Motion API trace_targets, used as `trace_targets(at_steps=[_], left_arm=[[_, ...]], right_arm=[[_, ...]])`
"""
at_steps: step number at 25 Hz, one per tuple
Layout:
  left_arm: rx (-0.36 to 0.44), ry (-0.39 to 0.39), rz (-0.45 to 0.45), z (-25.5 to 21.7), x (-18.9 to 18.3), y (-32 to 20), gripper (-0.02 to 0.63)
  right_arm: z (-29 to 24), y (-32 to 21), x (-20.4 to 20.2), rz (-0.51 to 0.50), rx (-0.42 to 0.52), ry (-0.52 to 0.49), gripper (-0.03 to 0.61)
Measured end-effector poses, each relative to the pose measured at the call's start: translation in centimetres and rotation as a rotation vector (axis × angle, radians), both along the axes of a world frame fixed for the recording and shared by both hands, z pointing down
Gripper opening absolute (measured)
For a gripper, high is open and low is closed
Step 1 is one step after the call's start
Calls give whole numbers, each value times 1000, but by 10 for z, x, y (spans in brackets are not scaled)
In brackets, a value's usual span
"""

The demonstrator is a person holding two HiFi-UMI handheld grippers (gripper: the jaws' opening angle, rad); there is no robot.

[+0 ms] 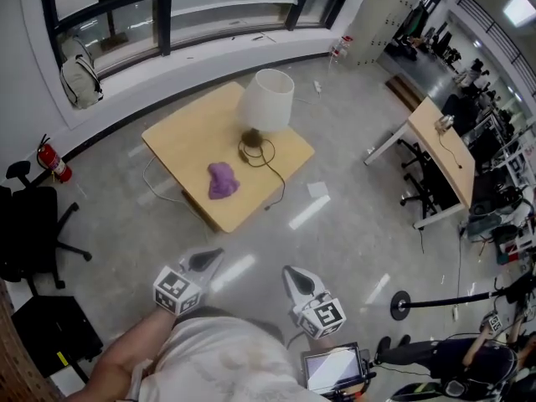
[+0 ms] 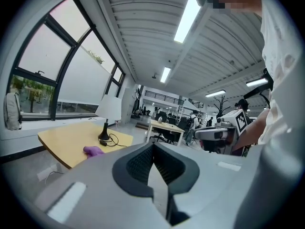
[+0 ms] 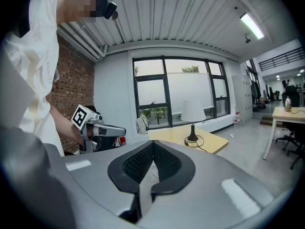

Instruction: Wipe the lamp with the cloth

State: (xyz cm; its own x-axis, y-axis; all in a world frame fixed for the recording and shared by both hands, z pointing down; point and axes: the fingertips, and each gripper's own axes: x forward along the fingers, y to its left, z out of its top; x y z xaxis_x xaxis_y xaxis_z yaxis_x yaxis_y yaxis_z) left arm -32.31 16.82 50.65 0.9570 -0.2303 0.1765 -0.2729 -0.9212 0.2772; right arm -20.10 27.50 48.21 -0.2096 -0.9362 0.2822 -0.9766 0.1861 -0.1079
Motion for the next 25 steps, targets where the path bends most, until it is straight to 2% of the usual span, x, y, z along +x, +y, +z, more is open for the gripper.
trace_targets(at_steps=[7, 14, 17, 21, 25], left_arm=[[-25, -47, -29, 14, -2, -19, 0], [-28, -96, -79, 24, 19, -34, 0], [-32, -115, -104, 27, 41, -42, 0], [-23, -107, -124, 17, 89, -54, 0], [18, -127, -131, 7, 141, -67, 0]], right_arm=[[6, -26, 28, 26, -6, -16, 14], [25, -57, 58, -21, -23, -55, 14], [26, -75, 77, -62, -13, -56, 14], [22, -93, 113, -113, -14, -14, 14], [19, -110, 154, -143, 12, -46, 14]])
